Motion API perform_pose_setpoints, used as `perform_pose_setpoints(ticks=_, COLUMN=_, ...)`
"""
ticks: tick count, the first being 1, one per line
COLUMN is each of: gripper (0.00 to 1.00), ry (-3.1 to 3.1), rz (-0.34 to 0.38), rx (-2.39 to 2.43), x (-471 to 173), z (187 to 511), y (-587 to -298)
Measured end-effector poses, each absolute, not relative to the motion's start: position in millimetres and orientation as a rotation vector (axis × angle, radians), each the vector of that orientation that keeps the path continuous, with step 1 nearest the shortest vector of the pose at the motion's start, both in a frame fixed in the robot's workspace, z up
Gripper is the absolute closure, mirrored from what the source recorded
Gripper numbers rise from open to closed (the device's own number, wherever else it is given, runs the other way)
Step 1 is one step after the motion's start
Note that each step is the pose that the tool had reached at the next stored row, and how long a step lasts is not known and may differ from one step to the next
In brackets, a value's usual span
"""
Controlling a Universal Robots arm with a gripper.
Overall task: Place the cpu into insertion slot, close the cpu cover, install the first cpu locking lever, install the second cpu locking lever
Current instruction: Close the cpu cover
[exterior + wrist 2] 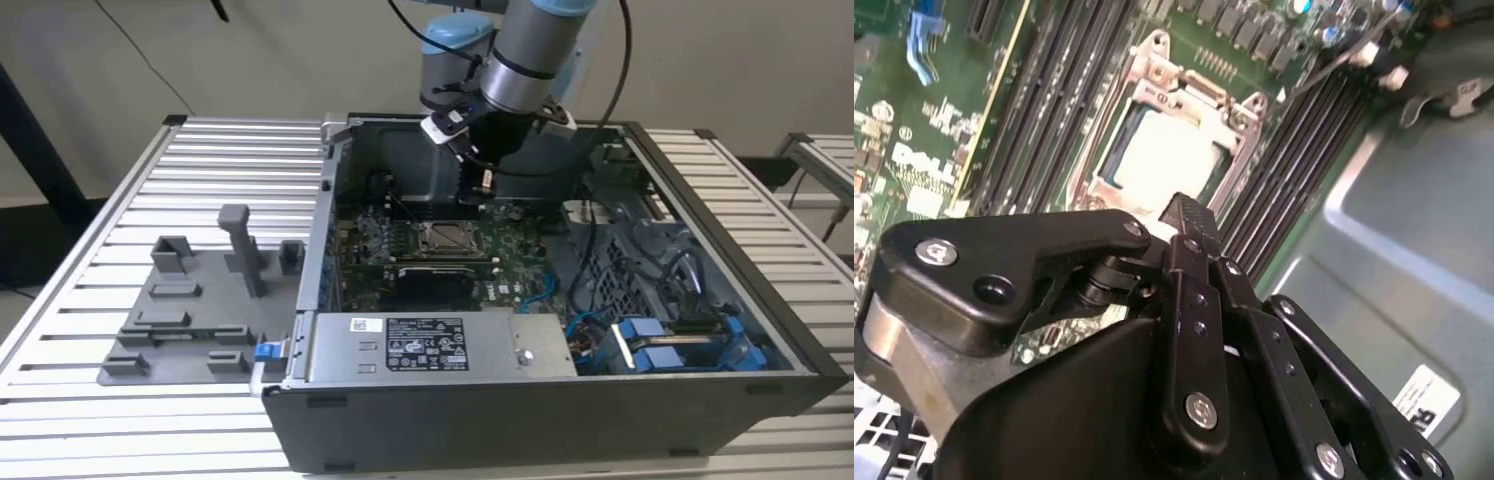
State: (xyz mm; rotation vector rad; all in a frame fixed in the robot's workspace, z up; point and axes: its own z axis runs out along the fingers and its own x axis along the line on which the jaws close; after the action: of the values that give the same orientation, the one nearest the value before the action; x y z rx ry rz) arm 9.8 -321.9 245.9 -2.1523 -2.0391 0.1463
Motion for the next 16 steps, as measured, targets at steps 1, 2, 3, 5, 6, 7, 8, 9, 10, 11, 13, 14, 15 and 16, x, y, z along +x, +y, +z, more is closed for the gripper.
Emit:
perform_pose_setpoints(ticks=1, gripper=0.89, ry=-2.039, rz=0.145, rx=-2.153, x=8.3, z=245.9, y=-321.9)
perform_pose_setpoints(ticks=2, gripper=0.89, ry=-2.04, rz=0.143, rx=-2.153, x=6.9, z=245.9, y=-321.9)
perform_pose_setpoints(ticks=3, gripper=0.89, ry=-2.041, rz=0.141, rx=-2.154, x=4.9, z=245.9, y=-321.8)
perform_pose_setpoints(ticks=5, gripper=0.89, ry=-2.049, rz=0.126, rx=-2.162, x=-0.6, z=246.1, y=-321.8)
perform_pose_setpoints(ticks=6, gripper=0.89, ry=-2.054, rz=0.117, rx=-2.166, x=-3.4, z=246.1, y=-321.7)
perform_pose_setpoints(ticks=7, gripper=0.89, ry=-2.058, rz=0.109, rx=-2.17, x=-6.0, z=246.2, y=-321.6)
perform_pose_setpoints(ticks=8, gripper=0.89, ry=-2.061, rz=0.102, rx=-2.173, x=-8.3, z=246.6, y=-321.6)
perform_pose_setpoints(ticks=9, gripper=0.89, ry=-2.065, rz=0.094, rx=-2.177, x=-10.7, z=246.9, y=-321.6)
perform_pose_setpoints(ticks=10, gripper=0.89, ry=-2.069, rz=0.087, rx=-2.18, x=-13.2, z=247.3, y=-321.6)
perform_pose_setpoints(ticks=11, gripper=0.89, ry=-2.071, rz=0.082, rx=-2.183, x=-15.8, z=247.7, y=-321.6)
perform_pose_setpoints(ticks=13, gripper=0.89, ry=-2.077, rz=0.069, rx=-2.188, x=-20.9, z=248.4, y=-321.6)
perform_pose_setpoints(ticks=14, gripper=0.89, ry=-2.08, rz=0.063, rx=-2.191, x=-23.5, z=248.7, y=-321.6)
perform_pose_setpoints(ticks=15, gripper=0.89, ry=-2.083, rz=0.056, rx=-2.194, x=-26.1, z=248.9, y=-321.6)
perform_pose_setpoints(ticks=16, gripper=0.89, ry=-2.087, rz=0.049, rx=-2.197, x=-28.7, z=249.1, y=-321.6)
